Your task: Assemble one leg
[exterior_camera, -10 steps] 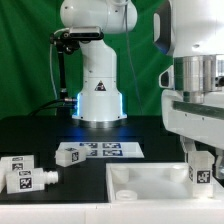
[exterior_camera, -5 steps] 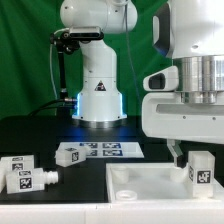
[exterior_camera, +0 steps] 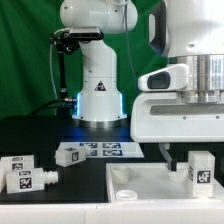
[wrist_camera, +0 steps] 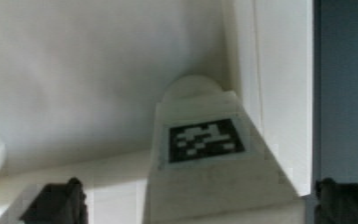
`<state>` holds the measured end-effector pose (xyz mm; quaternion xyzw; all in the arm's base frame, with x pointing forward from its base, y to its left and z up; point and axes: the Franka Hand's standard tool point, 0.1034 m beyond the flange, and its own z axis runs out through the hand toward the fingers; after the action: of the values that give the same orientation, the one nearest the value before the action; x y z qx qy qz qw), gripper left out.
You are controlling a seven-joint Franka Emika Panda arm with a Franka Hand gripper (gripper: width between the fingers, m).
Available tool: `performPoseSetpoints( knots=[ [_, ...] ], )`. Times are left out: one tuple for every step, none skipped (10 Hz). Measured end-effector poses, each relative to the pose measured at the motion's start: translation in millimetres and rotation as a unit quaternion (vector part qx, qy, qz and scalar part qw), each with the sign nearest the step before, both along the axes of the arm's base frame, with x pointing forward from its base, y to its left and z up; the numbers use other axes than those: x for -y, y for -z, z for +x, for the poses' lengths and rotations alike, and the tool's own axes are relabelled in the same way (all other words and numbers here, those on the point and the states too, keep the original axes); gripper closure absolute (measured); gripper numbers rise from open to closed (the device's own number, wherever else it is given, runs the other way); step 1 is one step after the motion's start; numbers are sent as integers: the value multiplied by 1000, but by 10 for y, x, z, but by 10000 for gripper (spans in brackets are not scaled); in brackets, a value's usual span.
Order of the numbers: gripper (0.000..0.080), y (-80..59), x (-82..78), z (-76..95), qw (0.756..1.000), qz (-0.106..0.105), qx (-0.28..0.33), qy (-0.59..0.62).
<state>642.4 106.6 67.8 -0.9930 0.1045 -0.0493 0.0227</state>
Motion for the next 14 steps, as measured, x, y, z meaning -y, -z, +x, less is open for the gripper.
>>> performPoseSetpoints(
  knots=[
    [298,0,3,1,1000,0,0,0],
    [298,1,1,0,1000,3,-1,17],
    [470,1,-2,0,998,7,-2,59],
    [515,1,-1,0,997,9,-3,77],
    [515,1,-2,0,993,13,-4,117],
    [515,1,-19,-8,985,18,-9,169],
    [515,-5,-48,-23,973,17,-22,230],
    [515,-7,-45,-18,954,22,-26,298],
    [515,-7,-42,-25,922,29,-34,384],
    [515,-7,-35,-8,888,39,-38,457],
    [515,-1,-34,-6,849,46,-42,525],
    [515,1,-27,-2,802,55,-45,593],
    [515,6,-13,-9,773,65,-42,630],
    [515,6,-18,-14,758,67,-42,648]
  ],
)
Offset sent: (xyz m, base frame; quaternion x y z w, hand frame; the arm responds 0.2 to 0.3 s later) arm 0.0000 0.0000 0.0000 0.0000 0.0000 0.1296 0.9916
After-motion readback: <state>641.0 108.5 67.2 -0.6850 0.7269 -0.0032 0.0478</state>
